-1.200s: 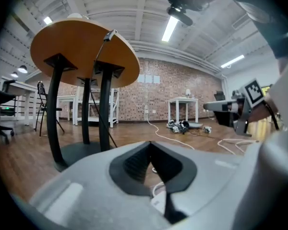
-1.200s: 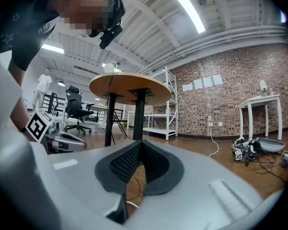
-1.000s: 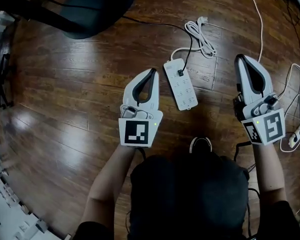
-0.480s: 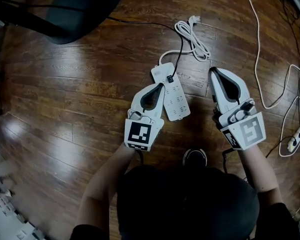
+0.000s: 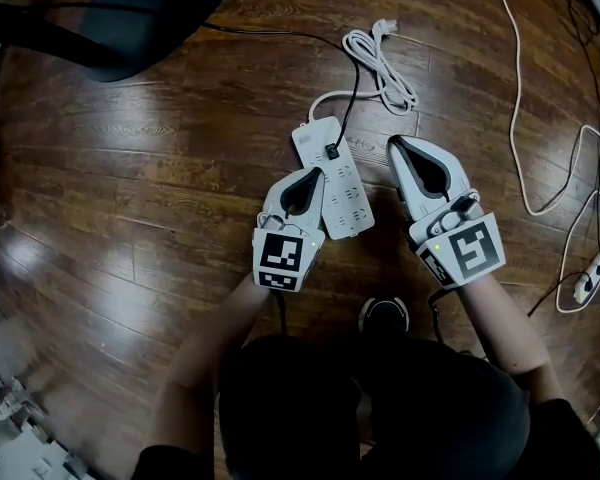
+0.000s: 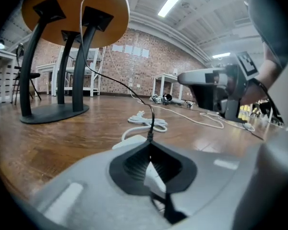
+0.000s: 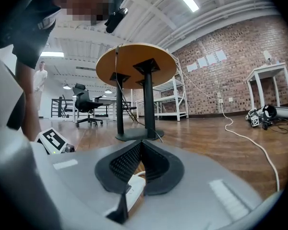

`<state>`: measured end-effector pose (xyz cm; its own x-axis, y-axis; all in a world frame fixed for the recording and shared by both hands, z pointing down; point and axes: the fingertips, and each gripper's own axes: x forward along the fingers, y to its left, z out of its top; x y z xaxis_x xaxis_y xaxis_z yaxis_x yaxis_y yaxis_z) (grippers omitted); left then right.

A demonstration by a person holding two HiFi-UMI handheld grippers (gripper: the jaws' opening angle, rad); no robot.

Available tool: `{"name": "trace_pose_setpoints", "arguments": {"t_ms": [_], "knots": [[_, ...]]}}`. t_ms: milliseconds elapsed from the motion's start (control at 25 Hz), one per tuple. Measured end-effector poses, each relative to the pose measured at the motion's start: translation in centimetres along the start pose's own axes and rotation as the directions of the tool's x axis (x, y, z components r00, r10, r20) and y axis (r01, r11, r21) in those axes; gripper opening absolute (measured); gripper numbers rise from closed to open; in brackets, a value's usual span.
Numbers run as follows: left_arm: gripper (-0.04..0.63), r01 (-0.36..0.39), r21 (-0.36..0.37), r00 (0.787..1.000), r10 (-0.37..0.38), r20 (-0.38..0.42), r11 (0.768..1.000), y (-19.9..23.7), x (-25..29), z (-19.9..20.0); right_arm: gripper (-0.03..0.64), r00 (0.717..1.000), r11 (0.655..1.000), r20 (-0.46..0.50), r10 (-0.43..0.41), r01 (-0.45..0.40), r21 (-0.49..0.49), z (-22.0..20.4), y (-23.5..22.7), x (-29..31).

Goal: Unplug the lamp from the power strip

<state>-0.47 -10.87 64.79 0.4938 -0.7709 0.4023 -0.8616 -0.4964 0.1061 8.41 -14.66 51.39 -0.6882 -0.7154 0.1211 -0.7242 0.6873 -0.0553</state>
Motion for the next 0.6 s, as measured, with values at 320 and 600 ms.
{"name": "trace_pose_setpoints", "arguments": {"t_ms": [320, 600], "knots": [[0.002, 0.002, -0.071, 0.997, -0.007, -0.071, 0.997, 0.4, 2.1, -1.5, 0.008, 0.988, 0.991, -0.130, 0.081, -0.066, 0.119, -6.8, 2.4, 1.9], [0.000, -0.027, -0.007, 0.995, 0.026, -0.095, 1.000, 1.4, 2.5, -2.7, 0.008, 0.975, 0.990, -0.186, 0.118, -0.102, 0.094, -9.1, 4.0, 3.2]]}}
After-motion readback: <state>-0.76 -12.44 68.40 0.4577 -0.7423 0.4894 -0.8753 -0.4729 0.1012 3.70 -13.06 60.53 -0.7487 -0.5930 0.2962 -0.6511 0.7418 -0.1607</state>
